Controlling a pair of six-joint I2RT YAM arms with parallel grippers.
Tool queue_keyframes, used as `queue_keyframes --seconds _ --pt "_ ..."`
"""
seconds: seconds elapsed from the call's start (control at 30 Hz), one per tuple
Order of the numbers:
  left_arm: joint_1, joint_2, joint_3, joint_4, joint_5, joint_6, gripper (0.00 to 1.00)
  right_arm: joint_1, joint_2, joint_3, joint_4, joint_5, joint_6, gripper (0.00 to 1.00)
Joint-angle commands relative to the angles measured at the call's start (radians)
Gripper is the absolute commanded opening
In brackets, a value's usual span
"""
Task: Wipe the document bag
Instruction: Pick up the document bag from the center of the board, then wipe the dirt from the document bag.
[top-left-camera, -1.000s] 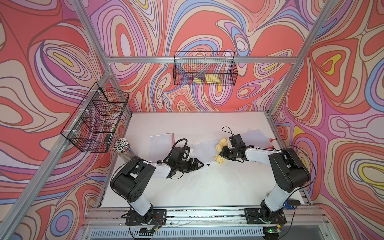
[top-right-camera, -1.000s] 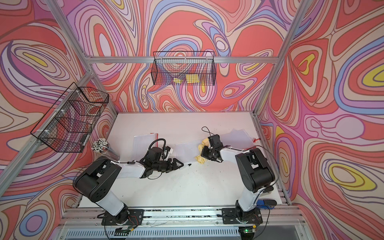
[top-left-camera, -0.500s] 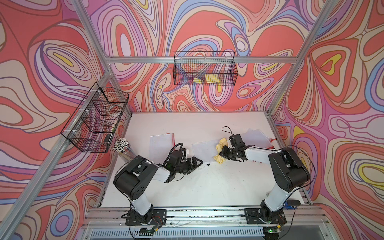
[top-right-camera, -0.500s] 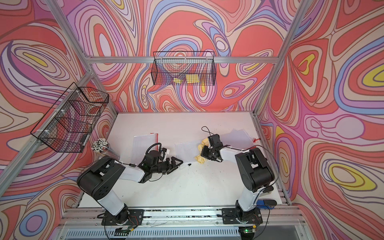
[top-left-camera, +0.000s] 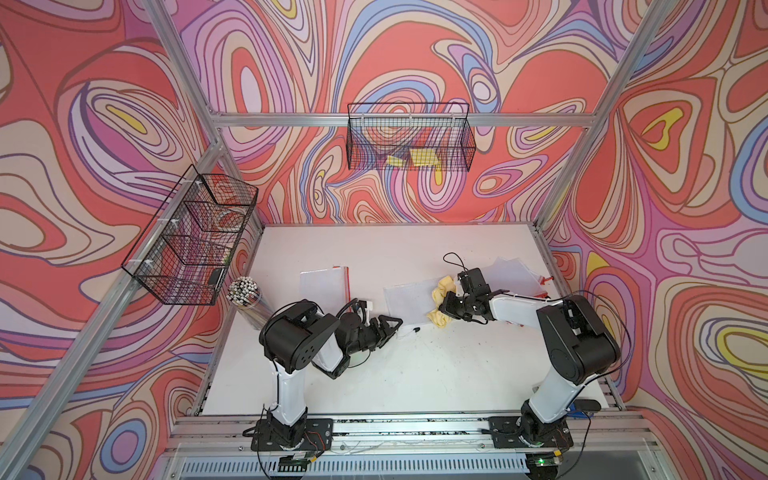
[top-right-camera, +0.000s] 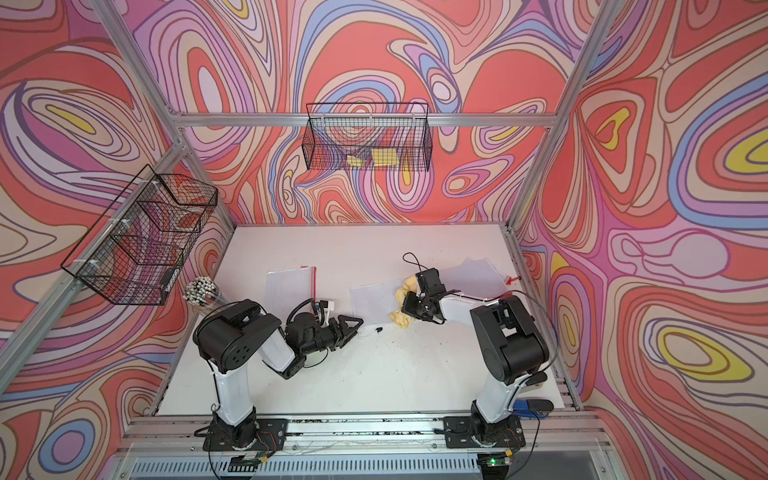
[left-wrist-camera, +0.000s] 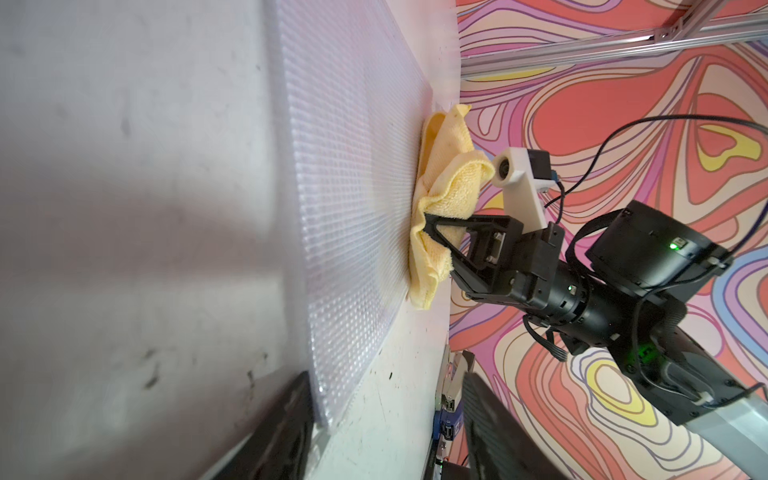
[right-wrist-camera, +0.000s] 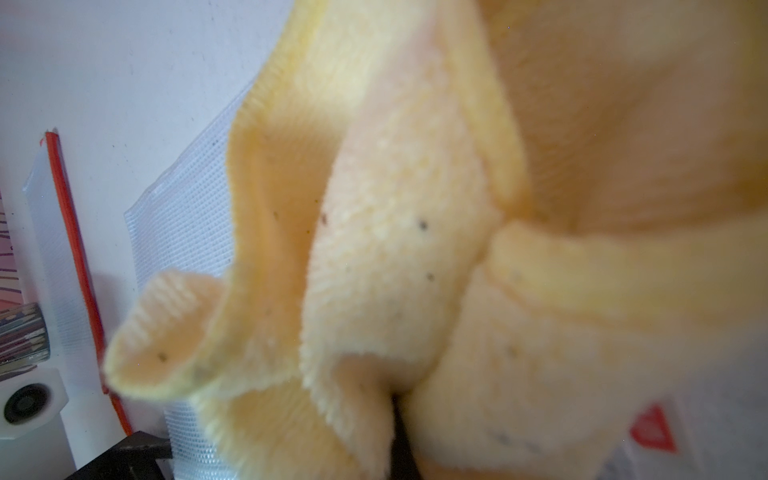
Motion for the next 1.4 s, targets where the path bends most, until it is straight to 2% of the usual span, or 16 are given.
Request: queue_keyframes --seconds 0.0,0.23,0.43,0.47,0.6,0.7,0.8,0.9,1.1,1.2,1.37 --pt "-0.014 0.043 -0.014 -0.387 -0.059 0.066 0.54 0.003 0.042 -0.026 -0.16 0.035 -0.011 0.0" --pt "-0.018 0.009 0.022 -0.461 -0.07 0.096 0.35 0.003 0.029 -0.03 -0.163 0.033 -0.011 0.0" --pt "-0.017 0.004 0.036 -0.494 -0.068 0.117 0.08 0.026 -0.018 -0.009 -0.159 0.001 -0.01 0.0" --pt "-0.018 0.007 0.038 -0.498 -0.068 0.121 0.0 0.04 -0.029 0.013 -0.175 -0.001 -0.008 0.0" --pt "-0.018 0.015 0.041 -0.502 -0.06 0.127 0.0 0.163 -0.024 0.13 -0.212 -0.008 0.003 0.0" --pt "-0.019 -0.002 0.036 -0.528 -0.067 0.133 0.0 0.294 0.047 0.226 -0.203 -0.03 0.029 0.0" --pt "-0.018 -0.043 0.03 -0.587 -0.08 0.154 0.0 0.354 0.115 0.262 -0.134 -0.079 0.075 0.0" --pt "-0.019 -0.098 0.026 -0.658 -0.104 0.184 0.0 0.356 0.173 0.256 -0.075 -0.105 0.115 0.0" --pt "-0.018 -0.197 0.049 -0.821 -0.145 0.248 0.0 0.328 0.224 0.22 -0.074 -0.091 0.119 0.0" --pt "-0.018 -0.226 0.057 -0.876 -0.164 0.269 0.0 0.29 0.202 0.165 -0.102 -0.071 0.109 0.0" --pt "-0.018 -0.237 0.055 -0.905 -0.179 0.282 0.0 0.181 0.075 0.021 -0.195 -0.004 0.051 0.0"
